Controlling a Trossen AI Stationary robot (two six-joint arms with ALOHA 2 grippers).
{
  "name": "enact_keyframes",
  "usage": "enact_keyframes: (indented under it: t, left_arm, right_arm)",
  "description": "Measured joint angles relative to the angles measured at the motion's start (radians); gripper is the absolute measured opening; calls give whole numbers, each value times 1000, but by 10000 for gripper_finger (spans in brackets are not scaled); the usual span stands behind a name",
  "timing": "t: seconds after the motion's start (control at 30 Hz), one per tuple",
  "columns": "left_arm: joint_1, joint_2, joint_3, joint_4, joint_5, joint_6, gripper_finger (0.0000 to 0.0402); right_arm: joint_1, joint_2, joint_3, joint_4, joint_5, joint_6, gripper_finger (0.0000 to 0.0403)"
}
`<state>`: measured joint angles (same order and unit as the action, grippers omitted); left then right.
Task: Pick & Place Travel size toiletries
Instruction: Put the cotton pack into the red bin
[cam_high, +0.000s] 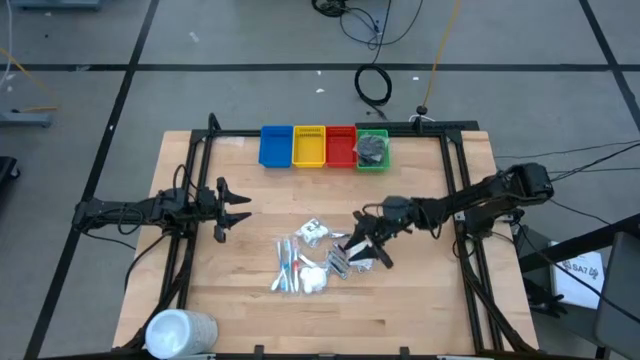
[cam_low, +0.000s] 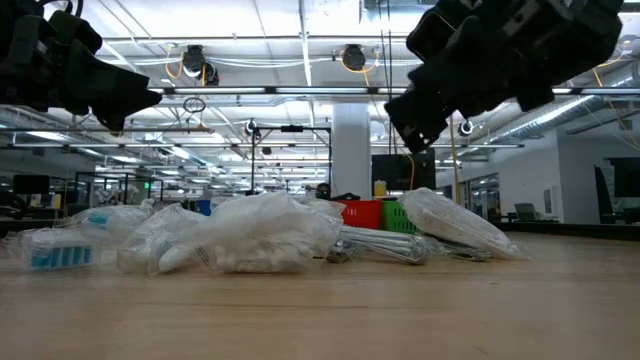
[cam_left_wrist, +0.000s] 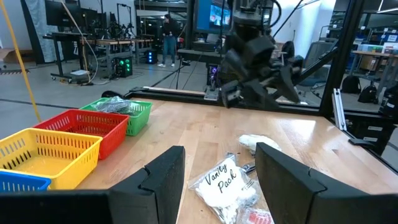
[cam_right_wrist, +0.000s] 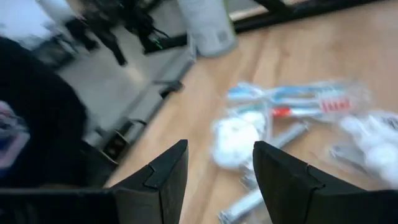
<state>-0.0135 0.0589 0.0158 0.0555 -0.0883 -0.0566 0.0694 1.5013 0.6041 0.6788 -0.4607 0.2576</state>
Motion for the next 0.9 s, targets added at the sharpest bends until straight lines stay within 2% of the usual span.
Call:
enact_keyframes:
  t: [0.17, 0.27, 0.43, 0.6, 0.7, 0.9]
  left_arm:
    - [0, 0, 0, 0, 0, 0, 191]
    - [0, 0, 0, 0, 0, 0, 191]
    - [0, 0, 0, 0, 0, 0, 191]
    - [0, 0, 0, 0, 0, 0, 191]
    - [0, 0, 0, 0, 0, 0, 191]
    - [0, 0, 0, 0, 0, 0, 191]
  right_arm:
    - [125, 0, 0, -155, 246, -103, 173]
    - [189, 1, 0, -245, 387, -112, 190]
    - [255, 0, 0, -326, 502, -90, 237]
    - [279, 0, 0, -436, 706, -124, 275]
    - [277, 0, 0, -472, 769, -122, 286]
    - [254, 0, -25, -462, 774, -85, 282]
